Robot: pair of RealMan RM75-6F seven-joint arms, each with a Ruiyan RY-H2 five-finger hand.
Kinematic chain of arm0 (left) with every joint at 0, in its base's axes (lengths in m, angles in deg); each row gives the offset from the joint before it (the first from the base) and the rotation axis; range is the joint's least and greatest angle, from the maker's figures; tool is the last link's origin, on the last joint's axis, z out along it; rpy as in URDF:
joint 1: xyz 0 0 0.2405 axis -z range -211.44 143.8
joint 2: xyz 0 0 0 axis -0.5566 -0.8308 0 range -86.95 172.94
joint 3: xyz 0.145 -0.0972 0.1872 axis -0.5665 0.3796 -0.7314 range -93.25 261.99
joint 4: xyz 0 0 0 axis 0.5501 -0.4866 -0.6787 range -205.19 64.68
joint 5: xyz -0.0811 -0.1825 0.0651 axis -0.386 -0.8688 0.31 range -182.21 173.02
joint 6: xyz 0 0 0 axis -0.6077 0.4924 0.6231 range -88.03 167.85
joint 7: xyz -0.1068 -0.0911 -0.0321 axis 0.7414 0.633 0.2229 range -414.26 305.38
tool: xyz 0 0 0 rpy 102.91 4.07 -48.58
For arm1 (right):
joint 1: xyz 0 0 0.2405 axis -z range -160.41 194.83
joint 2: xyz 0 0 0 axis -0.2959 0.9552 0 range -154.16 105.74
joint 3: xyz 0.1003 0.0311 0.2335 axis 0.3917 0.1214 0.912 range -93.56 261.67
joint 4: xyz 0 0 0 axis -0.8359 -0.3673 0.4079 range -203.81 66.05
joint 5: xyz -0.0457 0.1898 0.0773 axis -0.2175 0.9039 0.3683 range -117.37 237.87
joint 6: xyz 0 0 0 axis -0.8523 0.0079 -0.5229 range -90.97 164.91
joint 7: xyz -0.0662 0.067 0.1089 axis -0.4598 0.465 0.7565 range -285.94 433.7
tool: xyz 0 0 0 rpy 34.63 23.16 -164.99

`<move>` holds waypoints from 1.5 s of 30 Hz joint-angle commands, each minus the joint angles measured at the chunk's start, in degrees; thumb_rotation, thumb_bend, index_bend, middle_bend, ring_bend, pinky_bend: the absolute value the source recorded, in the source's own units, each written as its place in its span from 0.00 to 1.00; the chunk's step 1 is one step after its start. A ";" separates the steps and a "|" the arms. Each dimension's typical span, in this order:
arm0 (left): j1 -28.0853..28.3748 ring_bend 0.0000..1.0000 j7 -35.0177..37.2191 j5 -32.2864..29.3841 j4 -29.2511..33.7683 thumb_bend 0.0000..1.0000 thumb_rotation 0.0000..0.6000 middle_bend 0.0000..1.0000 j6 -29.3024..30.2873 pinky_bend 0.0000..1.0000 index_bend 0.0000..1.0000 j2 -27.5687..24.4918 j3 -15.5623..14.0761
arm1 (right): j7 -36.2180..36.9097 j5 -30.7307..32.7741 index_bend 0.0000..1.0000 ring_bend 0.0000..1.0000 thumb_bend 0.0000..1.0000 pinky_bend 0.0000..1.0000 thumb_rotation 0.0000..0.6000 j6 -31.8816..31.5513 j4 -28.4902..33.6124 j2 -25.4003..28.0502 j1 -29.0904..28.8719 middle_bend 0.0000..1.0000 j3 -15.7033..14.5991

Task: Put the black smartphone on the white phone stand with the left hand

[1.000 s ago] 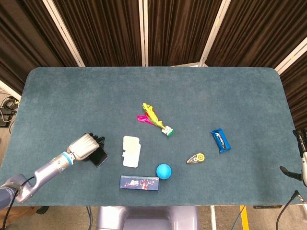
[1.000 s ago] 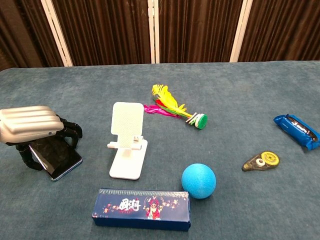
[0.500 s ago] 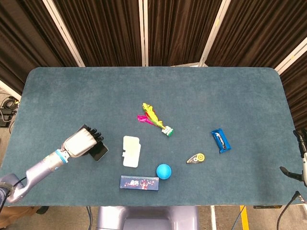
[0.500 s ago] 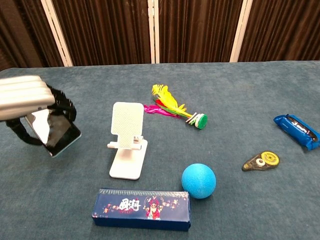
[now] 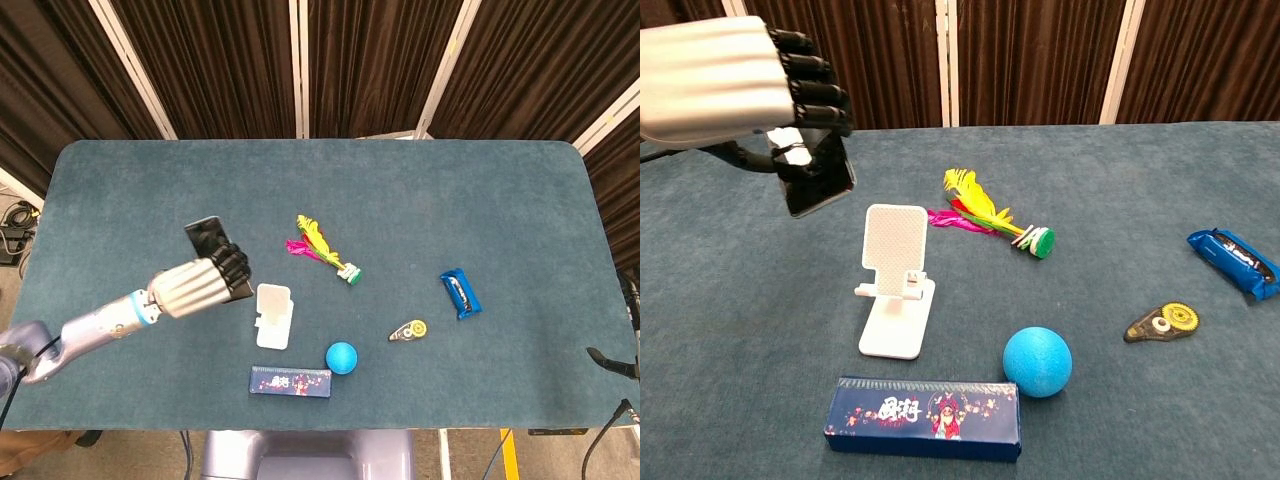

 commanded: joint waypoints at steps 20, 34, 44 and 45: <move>8.75 0.39 -10.60 4.69 4.17 0.00 1.00 0.36 -11.67 0.34 0.45 3.03 -1.68 | 3.20 0.78 0.00 0.00 0.00 0.00 1.00 0.75 -1.31 0.62 0.24 0.00 0.36; 10.76 0.39 -14.81 5.29 7.21 0.00 1.00 0.36 -17.34 0.34 0.45 2.73 -3.02 | 5.03 0.60 0.00 0.00 0.00 0.00 1.00 0.87 -1.58 1.11 0.45 0.00 0.41; 11.15 0.39 -16.60 4.45 7.48 0.00 1.00 0.36 -19.17 0.33 0.45 4.01 -3.25 | 5.80 0.66 0.00 0.00 0.00 0.00 1.00 1.00 -1.72 1.34 0.54 0.00 0.48; 11.17 0.39 -16.68 4.43 7.51 0.00 1.00 0.36 -19.23 0.33 0.45 4.07 -3.28 | 5.80 0.64 0.00 0.00 0.00 0.00 1.00 0.99 -1.71 1.35 0.54 0.00 0.48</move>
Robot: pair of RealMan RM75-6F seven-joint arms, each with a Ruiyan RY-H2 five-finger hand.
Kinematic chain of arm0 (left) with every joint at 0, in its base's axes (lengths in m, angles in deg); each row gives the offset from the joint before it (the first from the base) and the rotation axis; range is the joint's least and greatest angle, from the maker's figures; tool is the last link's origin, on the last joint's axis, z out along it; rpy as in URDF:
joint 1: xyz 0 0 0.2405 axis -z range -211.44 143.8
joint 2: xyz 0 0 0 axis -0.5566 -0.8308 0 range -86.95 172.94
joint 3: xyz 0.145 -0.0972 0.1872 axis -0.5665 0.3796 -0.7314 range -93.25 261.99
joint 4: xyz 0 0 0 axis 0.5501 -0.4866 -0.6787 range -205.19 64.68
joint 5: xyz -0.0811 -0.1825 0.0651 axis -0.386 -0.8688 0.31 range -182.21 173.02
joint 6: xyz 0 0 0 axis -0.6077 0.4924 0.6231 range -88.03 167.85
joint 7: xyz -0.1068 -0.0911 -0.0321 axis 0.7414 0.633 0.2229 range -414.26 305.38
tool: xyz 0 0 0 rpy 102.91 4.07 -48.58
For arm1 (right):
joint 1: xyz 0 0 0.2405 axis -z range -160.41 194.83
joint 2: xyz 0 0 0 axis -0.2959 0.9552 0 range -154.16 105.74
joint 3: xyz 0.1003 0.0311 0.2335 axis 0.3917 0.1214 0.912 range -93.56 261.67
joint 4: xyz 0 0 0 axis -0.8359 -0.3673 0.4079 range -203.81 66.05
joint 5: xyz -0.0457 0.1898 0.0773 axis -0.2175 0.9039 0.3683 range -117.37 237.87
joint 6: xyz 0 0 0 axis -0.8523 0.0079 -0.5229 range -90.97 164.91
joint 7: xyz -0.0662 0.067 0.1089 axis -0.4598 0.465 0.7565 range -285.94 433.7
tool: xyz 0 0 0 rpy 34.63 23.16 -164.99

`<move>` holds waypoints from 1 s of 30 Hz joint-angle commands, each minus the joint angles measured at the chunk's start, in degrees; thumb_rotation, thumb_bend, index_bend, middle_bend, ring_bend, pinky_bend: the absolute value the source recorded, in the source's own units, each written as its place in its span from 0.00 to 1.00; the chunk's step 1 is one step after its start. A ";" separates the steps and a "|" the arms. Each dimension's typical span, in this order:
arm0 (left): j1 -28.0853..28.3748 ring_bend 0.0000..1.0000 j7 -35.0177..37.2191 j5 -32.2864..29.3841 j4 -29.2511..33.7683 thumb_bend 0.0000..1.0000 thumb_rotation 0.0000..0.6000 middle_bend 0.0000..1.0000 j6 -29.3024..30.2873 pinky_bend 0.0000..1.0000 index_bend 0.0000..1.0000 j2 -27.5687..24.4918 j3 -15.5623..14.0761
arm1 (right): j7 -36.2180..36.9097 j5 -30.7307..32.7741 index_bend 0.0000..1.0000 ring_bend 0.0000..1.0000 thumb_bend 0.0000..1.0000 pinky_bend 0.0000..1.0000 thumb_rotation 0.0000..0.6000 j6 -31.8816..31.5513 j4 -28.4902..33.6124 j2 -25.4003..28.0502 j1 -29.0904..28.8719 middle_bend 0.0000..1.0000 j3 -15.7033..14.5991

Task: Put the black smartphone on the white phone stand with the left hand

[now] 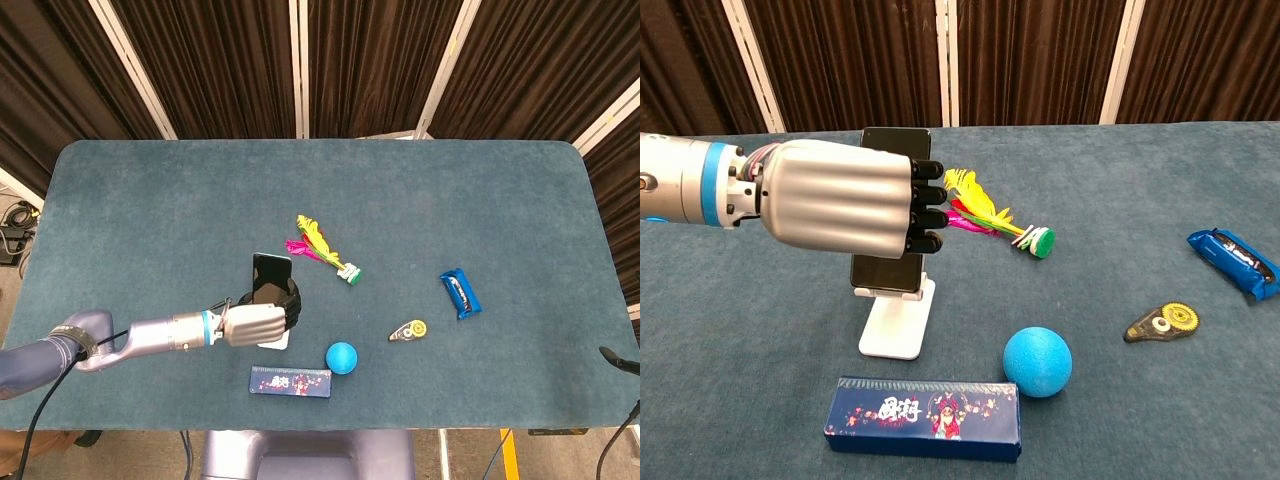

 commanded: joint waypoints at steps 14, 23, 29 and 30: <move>0.10 0.21 -0.88 -1.08 -0.19 0.00 1.00 0.19 -0.84 0.24 0.33 1.20 -0.60 | 0.54 -0.04 0.00 0.00 0.00 0.00 1.00 0.00 0.04 0.20 0.10 0.00 0.05; -0.05 0.00 -1.48 -1.88 1.15 0.00 1.00 0.00 -1.03 0.09 0.07 0.37 -0.61 | 0.54 -0.31 0.00 0.00 0.00 0.00 1.00 -0.18 0.06 0.22 0.18 0.00 0.00; -1.05 0.00 -0.10 -2.09 3.73 0.00 1.00 0.00 3.75 0.07 0.03 -2.06 0.02 | 0.67 -0.63 0.00 0.00 0.00 0.00 1.00 -0.33 0.30 0.39 0.28 0.00 -0.11; -1.74 0.00 1.16 -2.64 4.71 0.00 1.00 0.00 6.35 0.06 0.02 -2.64 0.71 | 0.78 -0.63 0.00 0.00 0.00 0.00 1.00 -0.30 0.26 0.43 0.31 0.00 -0.14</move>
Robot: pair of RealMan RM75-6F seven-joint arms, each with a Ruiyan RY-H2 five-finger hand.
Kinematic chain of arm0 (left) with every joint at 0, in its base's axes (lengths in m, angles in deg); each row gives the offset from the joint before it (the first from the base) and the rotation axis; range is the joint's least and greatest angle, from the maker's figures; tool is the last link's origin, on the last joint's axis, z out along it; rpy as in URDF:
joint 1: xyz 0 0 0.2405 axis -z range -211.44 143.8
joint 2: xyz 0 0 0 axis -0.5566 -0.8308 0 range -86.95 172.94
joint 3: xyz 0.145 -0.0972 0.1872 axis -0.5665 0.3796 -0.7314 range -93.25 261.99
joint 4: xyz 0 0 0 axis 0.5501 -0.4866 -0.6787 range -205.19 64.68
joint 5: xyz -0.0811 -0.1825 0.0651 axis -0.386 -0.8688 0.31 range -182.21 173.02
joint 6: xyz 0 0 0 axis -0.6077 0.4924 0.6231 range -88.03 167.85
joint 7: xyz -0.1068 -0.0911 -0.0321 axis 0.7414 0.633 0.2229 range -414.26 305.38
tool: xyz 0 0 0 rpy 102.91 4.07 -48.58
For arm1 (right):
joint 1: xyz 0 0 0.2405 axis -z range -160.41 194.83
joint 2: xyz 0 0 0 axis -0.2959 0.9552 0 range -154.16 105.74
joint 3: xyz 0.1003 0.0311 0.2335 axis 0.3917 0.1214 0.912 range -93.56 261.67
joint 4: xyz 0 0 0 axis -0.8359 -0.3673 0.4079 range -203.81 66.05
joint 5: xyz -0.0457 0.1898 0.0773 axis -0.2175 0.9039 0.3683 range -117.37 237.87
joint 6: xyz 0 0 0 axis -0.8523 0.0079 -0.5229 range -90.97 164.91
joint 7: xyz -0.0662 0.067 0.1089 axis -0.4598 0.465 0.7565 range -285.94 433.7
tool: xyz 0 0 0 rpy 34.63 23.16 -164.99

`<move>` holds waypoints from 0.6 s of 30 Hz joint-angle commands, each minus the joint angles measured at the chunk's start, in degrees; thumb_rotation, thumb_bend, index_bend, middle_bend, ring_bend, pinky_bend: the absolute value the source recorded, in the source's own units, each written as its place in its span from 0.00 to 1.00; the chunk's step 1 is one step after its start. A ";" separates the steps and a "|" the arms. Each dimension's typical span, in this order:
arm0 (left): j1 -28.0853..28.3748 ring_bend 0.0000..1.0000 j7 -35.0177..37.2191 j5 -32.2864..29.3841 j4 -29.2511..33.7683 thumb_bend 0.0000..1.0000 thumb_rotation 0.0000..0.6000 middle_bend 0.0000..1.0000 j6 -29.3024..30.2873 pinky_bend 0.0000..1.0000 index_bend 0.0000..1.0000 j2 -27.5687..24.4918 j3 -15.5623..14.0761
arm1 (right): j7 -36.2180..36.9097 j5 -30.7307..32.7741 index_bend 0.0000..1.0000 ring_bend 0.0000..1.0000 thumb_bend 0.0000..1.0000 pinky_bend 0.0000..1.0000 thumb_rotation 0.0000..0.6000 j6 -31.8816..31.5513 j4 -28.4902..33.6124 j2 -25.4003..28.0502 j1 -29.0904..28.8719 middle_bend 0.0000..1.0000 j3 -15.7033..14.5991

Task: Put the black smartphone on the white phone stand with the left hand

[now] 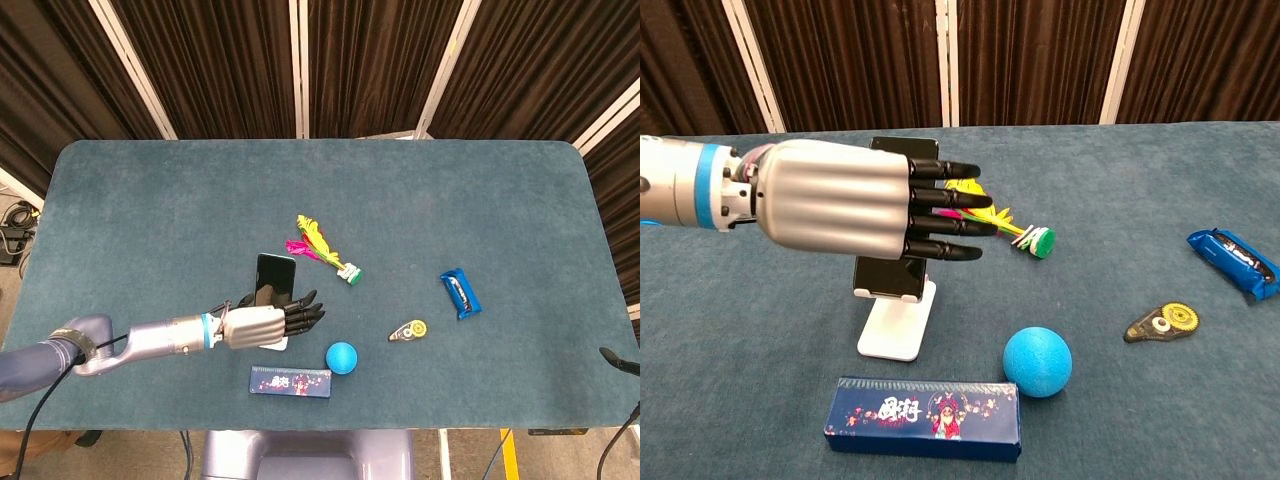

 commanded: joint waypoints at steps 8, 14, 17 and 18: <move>-6.84 0.00 6.02 -8.29 10.58 0.00 1.00 0.00 15.40 0.04 0.00 -6.51 6.49 | 0.23 -1.01 0.00 0.00 0.00 0.00 1.00 -0.42 0.59 0.31 0.19 0.00 -0.33; -13.87 0.00 8.86 -22.97 21.89 0.00 1.00 0.00 19.04 0.00 0.06 -6.81 11.04 | -0.24 -1.95 0.00 0.00 0.00 0.00 1.00 -0.47 1.04 0.23 0.05 0.00 -0.67; -17.16 0.00 9.94 -31.07 29.04 0.00 1.00 0.00 19.49 0.00 0.05 -7.02 12.28 | -0.74 -2.57 0.00 0.00 0.00 0.00 1.00 -0.53 1.32 0.20 -0.07 0.00 -0.88; -18.31 0.00 9.80 -33.79 31.51 0.00 1.00 0.00 19.70 0.00 0.04 -7.31 12.57 | -0.89 -2.82 0.00 0.00 0.00 0.00 1.00 -0.63 1.46 0.20 -0.06 0.00 -0.96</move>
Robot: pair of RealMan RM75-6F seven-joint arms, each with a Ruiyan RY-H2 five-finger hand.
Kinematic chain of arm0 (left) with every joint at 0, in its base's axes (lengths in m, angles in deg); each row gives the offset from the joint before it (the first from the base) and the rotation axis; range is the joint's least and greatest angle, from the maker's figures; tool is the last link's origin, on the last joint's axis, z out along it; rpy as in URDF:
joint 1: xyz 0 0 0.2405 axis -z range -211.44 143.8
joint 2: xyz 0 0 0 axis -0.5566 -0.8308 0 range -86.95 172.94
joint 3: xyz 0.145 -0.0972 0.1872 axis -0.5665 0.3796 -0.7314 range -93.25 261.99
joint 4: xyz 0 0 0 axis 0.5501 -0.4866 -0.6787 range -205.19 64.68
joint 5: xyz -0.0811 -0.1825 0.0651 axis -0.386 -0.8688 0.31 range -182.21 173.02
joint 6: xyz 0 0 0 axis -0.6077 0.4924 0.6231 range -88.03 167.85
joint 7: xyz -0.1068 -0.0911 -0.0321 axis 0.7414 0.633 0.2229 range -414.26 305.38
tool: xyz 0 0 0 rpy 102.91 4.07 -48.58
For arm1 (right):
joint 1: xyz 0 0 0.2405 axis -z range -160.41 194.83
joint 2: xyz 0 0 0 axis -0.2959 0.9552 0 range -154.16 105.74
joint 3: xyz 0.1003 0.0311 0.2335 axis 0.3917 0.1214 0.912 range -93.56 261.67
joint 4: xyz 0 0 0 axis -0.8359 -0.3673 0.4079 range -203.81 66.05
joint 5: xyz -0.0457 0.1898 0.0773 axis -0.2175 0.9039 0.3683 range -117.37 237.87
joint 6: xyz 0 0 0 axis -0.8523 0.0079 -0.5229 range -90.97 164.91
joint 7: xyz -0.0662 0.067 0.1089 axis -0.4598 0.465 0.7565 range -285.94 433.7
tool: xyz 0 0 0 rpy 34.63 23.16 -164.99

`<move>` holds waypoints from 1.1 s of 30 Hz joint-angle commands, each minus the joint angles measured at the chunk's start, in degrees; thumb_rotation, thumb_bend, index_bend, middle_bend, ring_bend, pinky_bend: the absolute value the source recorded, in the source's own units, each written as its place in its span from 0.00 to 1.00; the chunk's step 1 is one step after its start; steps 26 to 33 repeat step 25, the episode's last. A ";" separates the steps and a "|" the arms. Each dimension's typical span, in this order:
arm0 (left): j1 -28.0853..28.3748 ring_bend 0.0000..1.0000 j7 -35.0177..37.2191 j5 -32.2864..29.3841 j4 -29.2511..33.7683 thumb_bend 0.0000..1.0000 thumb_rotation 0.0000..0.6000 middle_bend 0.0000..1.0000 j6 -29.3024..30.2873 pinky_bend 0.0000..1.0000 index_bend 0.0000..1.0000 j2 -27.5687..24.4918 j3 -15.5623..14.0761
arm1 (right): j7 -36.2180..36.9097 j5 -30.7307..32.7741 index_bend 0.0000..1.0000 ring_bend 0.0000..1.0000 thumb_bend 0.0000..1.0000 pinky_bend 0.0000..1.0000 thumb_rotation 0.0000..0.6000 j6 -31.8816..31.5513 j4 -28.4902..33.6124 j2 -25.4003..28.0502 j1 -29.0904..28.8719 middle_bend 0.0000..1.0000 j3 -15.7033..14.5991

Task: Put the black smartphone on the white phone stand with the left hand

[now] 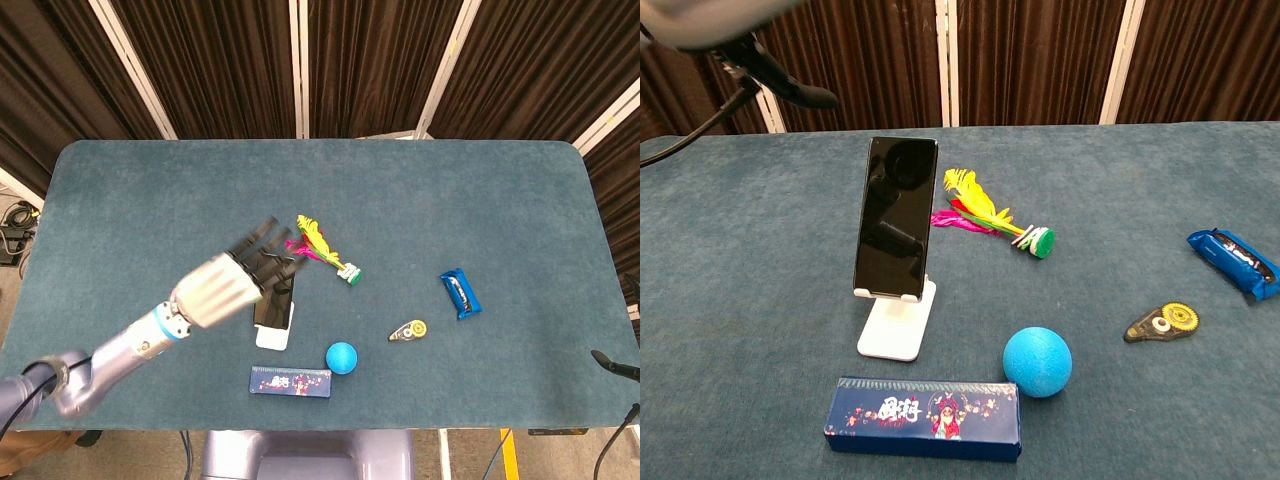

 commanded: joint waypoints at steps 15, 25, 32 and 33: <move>-23.09 0.00 14.88 -22.22 17.31 0.00 1.00 0.00 9.96 0.00 0.00 -6.12 -4.12 | -0.12 -2.21 0.00 0.00 0.00 0.00 1.00 -1.90 0.91 0.32 0.64 0.00 -0.76; -33.25 0.00 24.27 -16.74 11.44 0.00 1.00 0.00 17.89 0.00 0.00 -8.01 -8.90 | -1.16 -3.79 0.00 0.00 0.00 0.00 1.00 -3.67 1.85 0.32 1.24 0.00 -1.25; -33.25 0.00 24.27 -16.74 11.44 0.00 1.00 0.00 17.89 0.00 0.00 -8.01 -8.90 | -1.16 -3.79 0.00 0.00 0.00 0.00 1.00 -3.67 1.85 0.32 1.24 0.00 -1.25; -33.25 0.00 24.27 -16.74 11.44 0.00 1.00 0.00 17.89 0.00 0.00 -8.01 -8.90 | -1.16 -3.79 0.00 0.00 0.00 0.00 1.00 -3.67 1.85 0.32 1.24 0.00 -1.25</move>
